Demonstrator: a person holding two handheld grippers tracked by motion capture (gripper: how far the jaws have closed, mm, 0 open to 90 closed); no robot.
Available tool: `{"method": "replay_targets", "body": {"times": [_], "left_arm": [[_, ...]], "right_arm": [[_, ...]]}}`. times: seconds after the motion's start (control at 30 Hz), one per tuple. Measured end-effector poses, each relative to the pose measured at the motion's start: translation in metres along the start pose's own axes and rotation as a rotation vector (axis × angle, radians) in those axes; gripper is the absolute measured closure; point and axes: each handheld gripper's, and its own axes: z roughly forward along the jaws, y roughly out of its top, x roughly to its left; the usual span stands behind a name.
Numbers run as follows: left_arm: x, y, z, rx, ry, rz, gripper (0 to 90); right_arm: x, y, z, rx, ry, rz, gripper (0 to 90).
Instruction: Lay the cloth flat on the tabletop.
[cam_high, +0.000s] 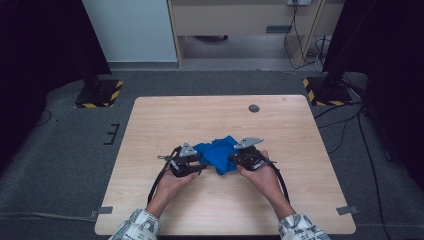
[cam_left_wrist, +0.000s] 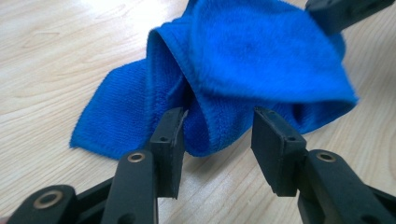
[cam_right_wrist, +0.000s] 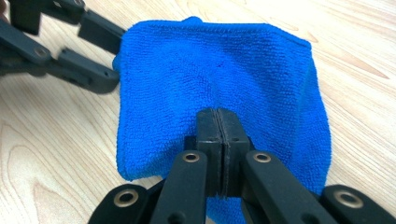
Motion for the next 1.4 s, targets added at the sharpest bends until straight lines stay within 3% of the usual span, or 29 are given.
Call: {"method": "replay_targets", "body": {"times": [0.13,0.3,0.33,0.53,0.77,1.03,1.1,1.4], "left_arm": [[0.001,0.002,0.008,-0.008,-0.01,-0.019,60.9],[0.003,0.006,0.006,-0.002,-0.03,-0.023,86.3],[0.003,0.006,0.004,0.002,-0.03,-0.025,88.0],[0.007,0.002,0.001,0.032,-0.033,-0.024,88.6],[0.007,-0.001,0.002,0.058,-0.031,-0.023,88.3],[0.008,-0.001,-0.002,0.034,-0.016,-0.033,87.5],[0.008,-0.001,-0.003,0.029,-0.013,-0.034,87.5],[0.007,0.002,-0.006,0.002,-0.014,-0.034,87.8]], "right_arm": [[-0.001,-0.001,0.0,0.0,0.004,0.006,89.4],[-0.002,-0.002,-0.003,-0.014,-0.027,0.003,89.4],[-0.003,-0.003,-0.006,-0.012,-0.042,0.001,89.4],[-0.016,-0.012,-0.014,-0.001,-0.084,0.033,89.4],[-0.019,-0.025,-0.003,0.04,-0.075,0.051,88.8],[-0.01,-0.012,-0.013,-0.014,-0.061,0.037,63.6],[-0.007,-0.007,-0.015,-0.025,-0.059,0.014,58.2],[0.02,0.012,0.004,-0.037,-0.002,-0.059,58.8]]}}
